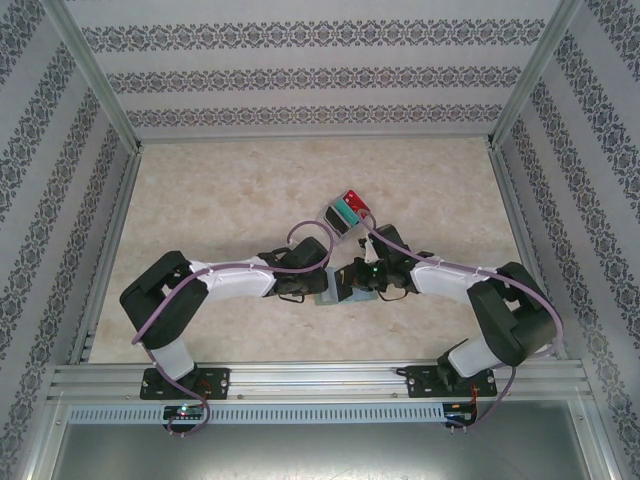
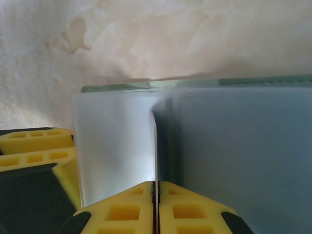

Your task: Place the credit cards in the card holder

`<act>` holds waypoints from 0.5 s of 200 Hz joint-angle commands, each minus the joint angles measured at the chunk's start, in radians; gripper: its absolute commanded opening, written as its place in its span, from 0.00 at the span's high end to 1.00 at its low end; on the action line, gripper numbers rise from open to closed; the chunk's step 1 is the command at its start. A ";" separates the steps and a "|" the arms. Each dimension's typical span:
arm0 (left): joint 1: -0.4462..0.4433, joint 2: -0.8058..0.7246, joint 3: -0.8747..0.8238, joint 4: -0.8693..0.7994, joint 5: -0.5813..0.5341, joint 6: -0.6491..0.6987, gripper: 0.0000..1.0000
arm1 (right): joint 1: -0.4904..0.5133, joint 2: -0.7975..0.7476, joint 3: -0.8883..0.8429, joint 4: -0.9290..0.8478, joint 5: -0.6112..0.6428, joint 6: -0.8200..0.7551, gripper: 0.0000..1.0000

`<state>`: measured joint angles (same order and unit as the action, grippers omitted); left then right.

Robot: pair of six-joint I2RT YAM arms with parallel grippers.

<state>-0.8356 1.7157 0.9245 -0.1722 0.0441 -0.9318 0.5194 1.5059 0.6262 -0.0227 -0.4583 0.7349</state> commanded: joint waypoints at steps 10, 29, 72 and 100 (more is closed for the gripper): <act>0.009 -0.107 -0.020 -0.101 -0.097 -0.021 0.53 | 0.001 0.041 -0.011 0.017 0.044 0.005 0.92; 0.010 -0.172 -0.044 -0.116 -0.138 -0.031 0.39 | 0.001 0.042 -0.014 0.023 0.039 0.009 0.92; 0.010 -0.140 -0.036 -0.027 -0.053 0.009 0.35 | -0.009 0.015 0.003 0.022 0.005 0.008 0.92; 0.010 -0.056 0.012 -0.026 -0.016 0.024 0.45 | -0.039 -0.036 -0.003 0.023 -0.020 0.006 0.92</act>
<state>-0.8356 1.5955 0.8913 -0.2096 -0.0071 -0.9367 0.5060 1.5146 0.6262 0.0116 -0.4618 0.7349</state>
